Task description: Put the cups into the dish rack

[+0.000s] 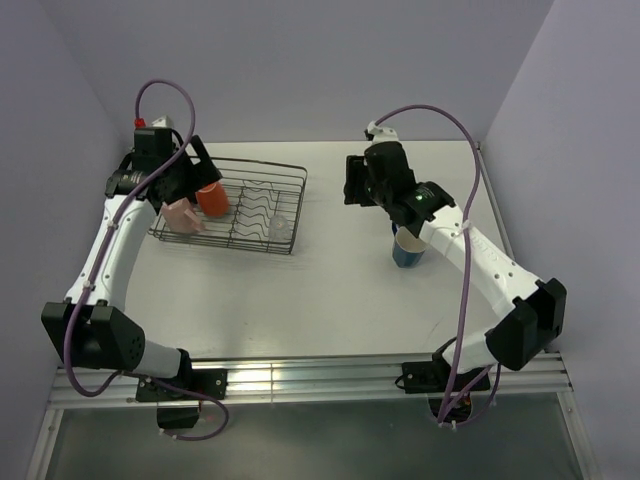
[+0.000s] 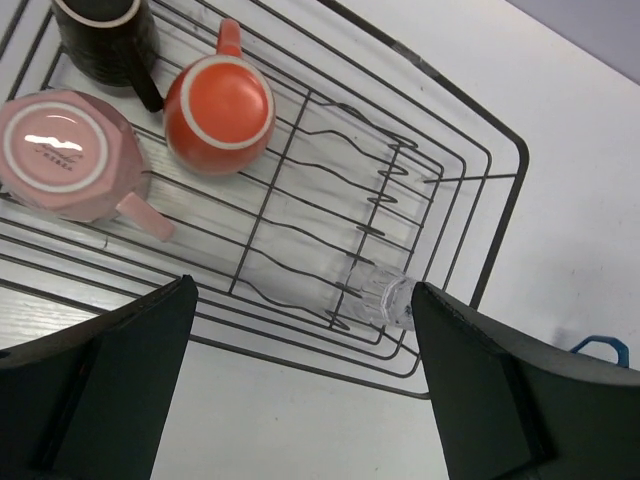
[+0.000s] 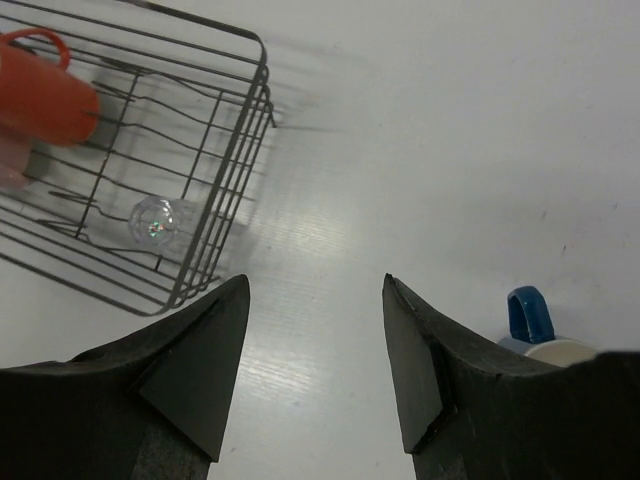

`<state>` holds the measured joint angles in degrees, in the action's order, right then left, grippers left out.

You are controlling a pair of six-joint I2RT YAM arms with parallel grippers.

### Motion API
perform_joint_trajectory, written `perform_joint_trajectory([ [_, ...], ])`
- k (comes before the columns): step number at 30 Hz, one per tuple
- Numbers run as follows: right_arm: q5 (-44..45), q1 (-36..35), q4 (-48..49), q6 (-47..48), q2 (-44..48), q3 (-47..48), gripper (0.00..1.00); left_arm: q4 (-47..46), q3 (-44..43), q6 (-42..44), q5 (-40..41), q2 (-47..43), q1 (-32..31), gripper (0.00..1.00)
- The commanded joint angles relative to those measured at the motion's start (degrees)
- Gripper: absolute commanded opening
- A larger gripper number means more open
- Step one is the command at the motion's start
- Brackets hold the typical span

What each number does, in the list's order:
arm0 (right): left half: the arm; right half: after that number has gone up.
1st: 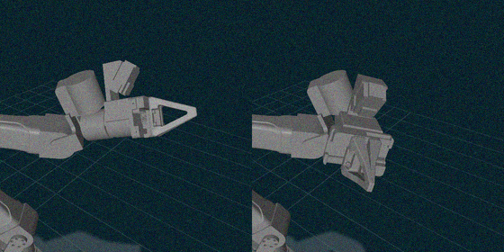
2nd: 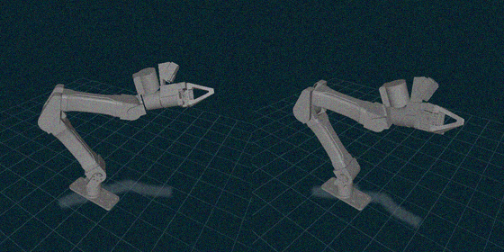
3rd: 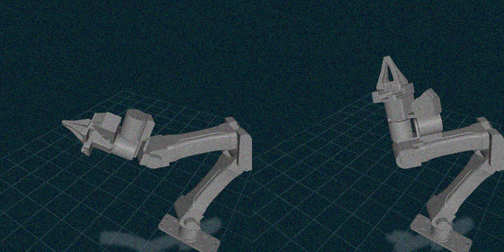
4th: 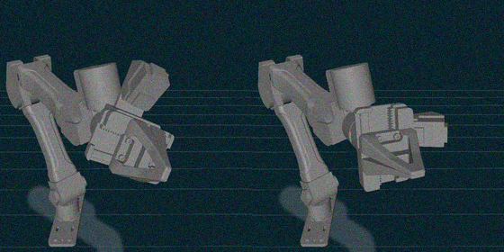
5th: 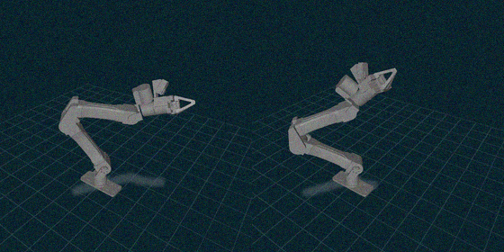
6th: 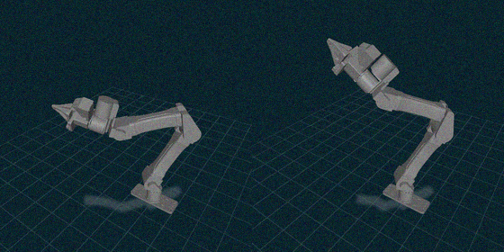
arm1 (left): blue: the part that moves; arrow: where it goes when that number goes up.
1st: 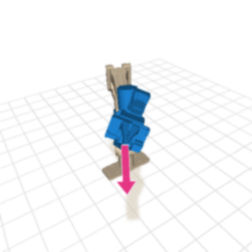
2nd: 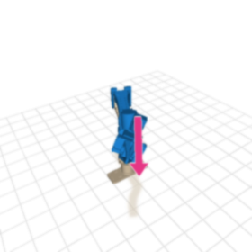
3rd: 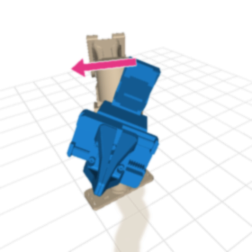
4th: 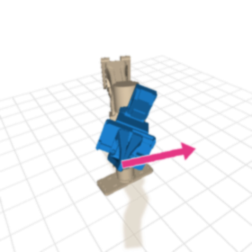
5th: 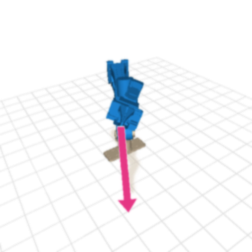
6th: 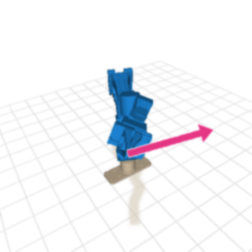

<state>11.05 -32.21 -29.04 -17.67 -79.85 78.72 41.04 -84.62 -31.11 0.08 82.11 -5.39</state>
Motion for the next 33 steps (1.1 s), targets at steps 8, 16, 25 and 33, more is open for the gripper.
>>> perform_joint_trajectory([
  [8, 9.1, 1.4, -11.7, -8.5, -11.5, 5.0, 0.63, -7.6, 2.7, -0.1, -8.8, -6.6, -2.6, 0.96],
  [16, 12.8, 3.8, -17.5, -12.4, -9.7, 1.7, 0.63, -6.8, 3.6, 0.4, -8.7, -7.8, -4.1, 0.97],
  [25, 14.8, 5.0, -19.9, -15.9, -3.1, -3.5, 0.64, -6.7, 3.9, 0.6, -9.0, -7.7, -6.8, 0.97],
  [33, 14.8, 6.8, -19.7, -17.7, 0.1, -8.7, 0.64, -6.9, 4.2, 0.4, -9.4, -7.7, -8.1, 0.97],
])
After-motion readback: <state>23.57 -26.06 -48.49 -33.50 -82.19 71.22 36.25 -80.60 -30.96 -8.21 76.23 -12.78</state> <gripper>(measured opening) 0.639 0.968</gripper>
